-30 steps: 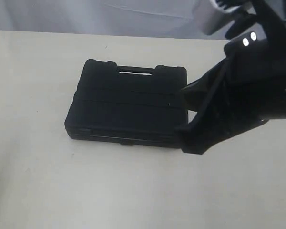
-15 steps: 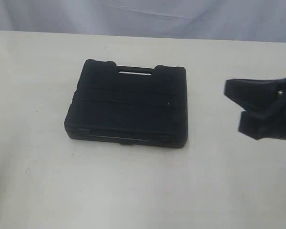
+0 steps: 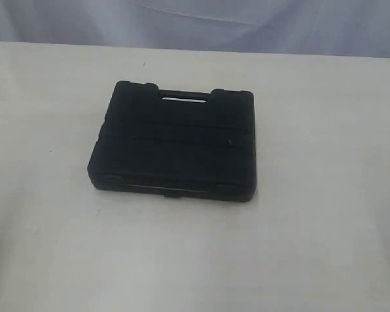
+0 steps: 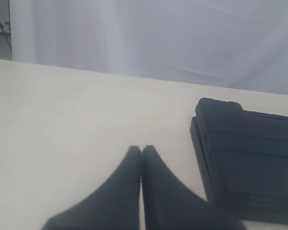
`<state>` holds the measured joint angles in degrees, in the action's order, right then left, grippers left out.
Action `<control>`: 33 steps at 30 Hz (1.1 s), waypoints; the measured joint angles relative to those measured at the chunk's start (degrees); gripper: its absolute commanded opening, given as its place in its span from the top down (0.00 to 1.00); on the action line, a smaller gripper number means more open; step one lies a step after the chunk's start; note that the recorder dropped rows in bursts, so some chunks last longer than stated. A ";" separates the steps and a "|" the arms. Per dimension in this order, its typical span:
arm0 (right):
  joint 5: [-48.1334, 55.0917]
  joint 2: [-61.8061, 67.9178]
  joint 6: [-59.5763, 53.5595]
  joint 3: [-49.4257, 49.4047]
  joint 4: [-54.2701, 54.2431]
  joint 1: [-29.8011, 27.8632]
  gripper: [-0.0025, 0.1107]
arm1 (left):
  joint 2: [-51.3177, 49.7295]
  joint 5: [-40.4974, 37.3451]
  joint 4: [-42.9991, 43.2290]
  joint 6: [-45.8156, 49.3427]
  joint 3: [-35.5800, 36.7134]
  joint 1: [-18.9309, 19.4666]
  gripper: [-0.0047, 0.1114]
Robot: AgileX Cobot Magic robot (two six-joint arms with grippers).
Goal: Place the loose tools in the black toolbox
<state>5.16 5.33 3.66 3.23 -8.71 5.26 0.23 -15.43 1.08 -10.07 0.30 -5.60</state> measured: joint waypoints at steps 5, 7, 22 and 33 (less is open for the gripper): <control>0.00 -4.68 -6.35 -3.06 0.00 -2.22 0.98 | 0.00 0.00 0.00 0.00 0.00 0.00 0.96; 0.79 -4.92 -8.40 -3.06 0.00 -2.76 0.98 | 0.00 0.00 0.00 0.00 0.00 0.00 0.96; 7.49 -4.92 -12.12 -3.06 -0.46 -3.49 0.98 | 0.00 0.00 0.00 0.00 0.00 0.00 0.96; 7.49 -4.92 -12.21 -3.06 -0.46 -3.49 0.98 | 0.00 0.00 0.00 0.00 0.00 0.00 0.96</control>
<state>12.65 0.41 -8.55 0.17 -9.17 1.78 0.23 -15.43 1.08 -10.07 0.30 -5.60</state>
